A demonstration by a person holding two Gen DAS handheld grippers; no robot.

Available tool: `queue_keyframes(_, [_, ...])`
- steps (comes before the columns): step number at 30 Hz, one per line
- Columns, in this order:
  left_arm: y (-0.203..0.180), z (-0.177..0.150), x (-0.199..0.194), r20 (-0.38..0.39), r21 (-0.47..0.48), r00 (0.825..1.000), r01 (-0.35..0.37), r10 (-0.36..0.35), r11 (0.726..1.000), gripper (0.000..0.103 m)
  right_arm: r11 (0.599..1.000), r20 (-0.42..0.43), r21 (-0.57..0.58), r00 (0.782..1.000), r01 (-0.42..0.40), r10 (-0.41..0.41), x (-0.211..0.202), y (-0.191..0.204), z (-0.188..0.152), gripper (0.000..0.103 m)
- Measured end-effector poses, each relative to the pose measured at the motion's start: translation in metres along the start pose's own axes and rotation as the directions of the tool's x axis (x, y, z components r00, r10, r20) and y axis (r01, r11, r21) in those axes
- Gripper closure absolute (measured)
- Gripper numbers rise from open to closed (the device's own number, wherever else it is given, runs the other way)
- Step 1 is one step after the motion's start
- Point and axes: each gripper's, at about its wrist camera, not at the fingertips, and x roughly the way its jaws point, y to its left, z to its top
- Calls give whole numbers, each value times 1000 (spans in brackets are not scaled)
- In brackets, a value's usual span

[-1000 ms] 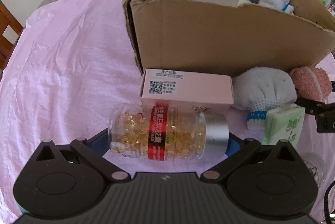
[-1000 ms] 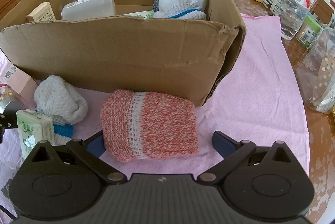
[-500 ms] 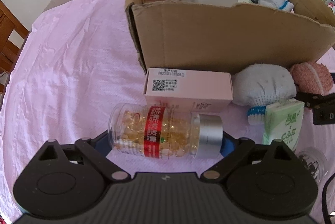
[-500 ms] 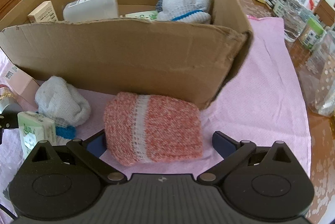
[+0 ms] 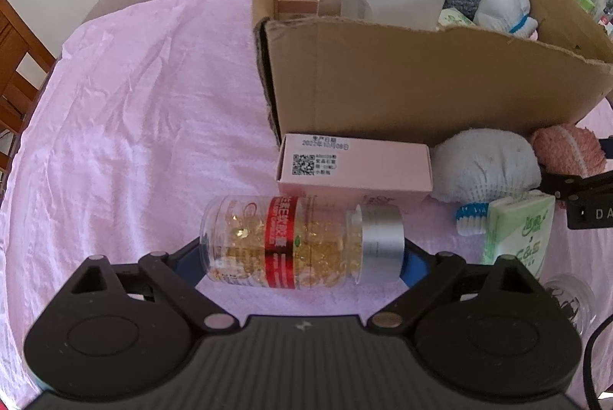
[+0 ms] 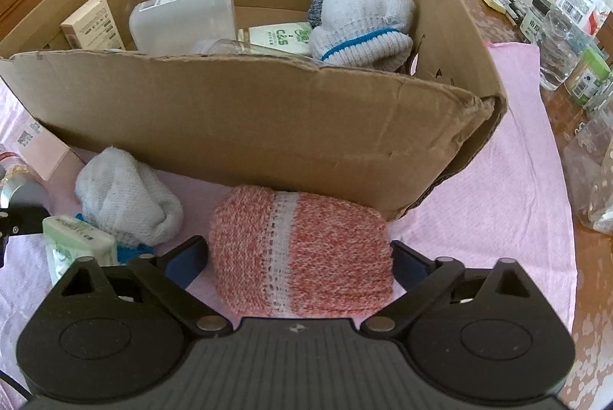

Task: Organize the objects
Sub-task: 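Grasp the capsule jar with left tool while right tool grasps the pink-red knit sock, then carry the capsule jar and knit sock into the box and open both tools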

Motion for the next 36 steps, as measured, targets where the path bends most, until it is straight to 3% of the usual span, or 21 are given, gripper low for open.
queue_keyframes(4, [3, 1, -2, 2, 7, 1000, 5, -5, 1000, 8, 1000, 2, -18, 1000, 5, -4, -7, 2, -1, 18])
queue_keyframes(9, [5, -1, -10, 11, 36, 1000, 18, -19, 999, 9, 999, 9, -36, 1000, -7, 7, -18, 2, -2, 23])
queue_keyframes(18, [9, 4, -18, 7, 67, 1000, 29, -30, 997, 9, 995, 12, -98, 1000, -22, 24, -34, 5, -1, 25])
queue_keyframes(25, [9, 10, -43, 3, 144, 999, 52, -53, 988, 9, 986, 10, -161, 999, -51, 53, -54, 6, 1, 25])
queue_keyframes(32, [2, 28, -75, 5, 206, 993, 113, -116, 972, 9, 974, 15, -213, 996, -79, 84, -82, 2, 7, 25])
queue_keyframes(36, [-9, 44, -100, 47, 251, 985, 147, -164, 957, 9, 966, 38, -240, 994, -92, 104, -101, 1, 13, 25])
